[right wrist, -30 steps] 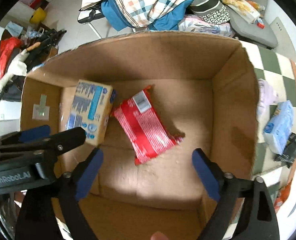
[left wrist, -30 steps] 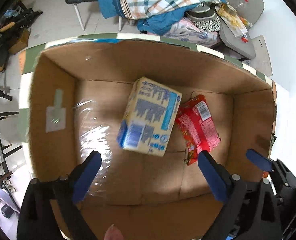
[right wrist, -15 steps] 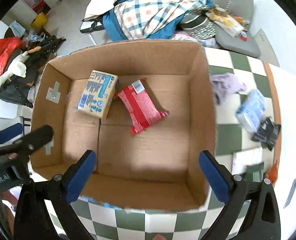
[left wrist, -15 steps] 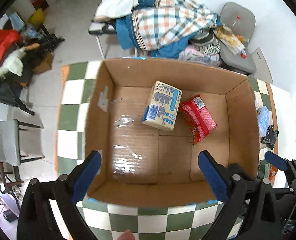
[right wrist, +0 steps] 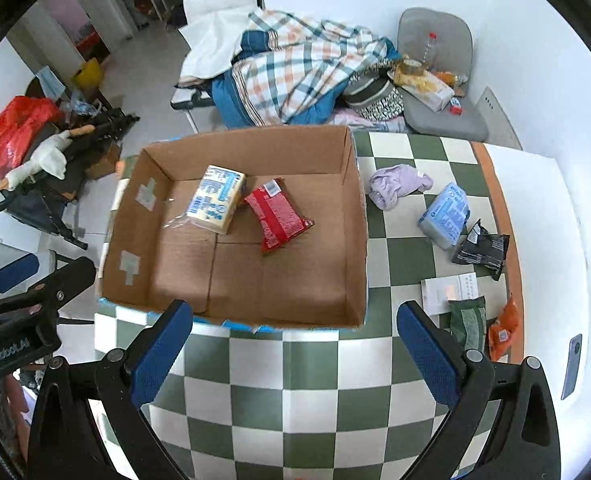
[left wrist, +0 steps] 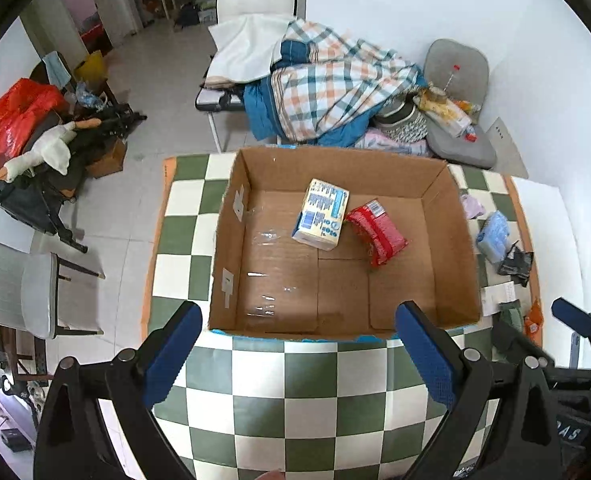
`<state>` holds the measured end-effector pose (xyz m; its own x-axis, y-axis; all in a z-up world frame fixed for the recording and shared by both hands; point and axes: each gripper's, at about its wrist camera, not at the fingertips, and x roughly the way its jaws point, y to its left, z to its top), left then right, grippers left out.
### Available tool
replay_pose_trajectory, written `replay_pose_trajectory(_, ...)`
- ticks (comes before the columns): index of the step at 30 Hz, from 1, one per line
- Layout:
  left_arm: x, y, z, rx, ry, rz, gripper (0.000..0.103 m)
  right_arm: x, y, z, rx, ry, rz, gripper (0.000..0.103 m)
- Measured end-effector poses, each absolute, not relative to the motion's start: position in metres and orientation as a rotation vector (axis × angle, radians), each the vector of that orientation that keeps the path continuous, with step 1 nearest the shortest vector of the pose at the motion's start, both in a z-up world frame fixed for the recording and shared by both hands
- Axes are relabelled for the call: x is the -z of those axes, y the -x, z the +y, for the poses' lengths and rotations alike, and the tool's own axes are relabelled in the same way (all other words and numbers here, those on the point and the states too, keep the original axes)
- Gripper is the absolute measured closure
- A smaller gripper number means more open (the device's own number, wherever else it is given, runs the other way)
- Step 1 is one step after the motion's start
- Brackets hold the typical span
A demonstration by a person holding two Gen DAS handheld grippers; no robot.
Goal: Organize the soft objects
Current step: 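Grasp the blue milk carton with the left tool while the right tool grasps the orange bag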
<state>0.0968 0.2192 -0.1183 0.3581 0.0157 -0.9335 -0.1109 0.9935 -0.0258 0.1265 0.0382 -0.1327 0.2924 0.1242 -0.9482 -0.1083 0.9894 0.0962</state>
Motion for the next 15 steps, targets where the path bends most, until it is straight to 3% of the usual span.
replay_pose_trajectory(15,0.081,-0.069,0.198,-0.034,0.109,1.190,0.004,0.088,-0.076,0.012,-0.215,-0.141,1.244,0.000)
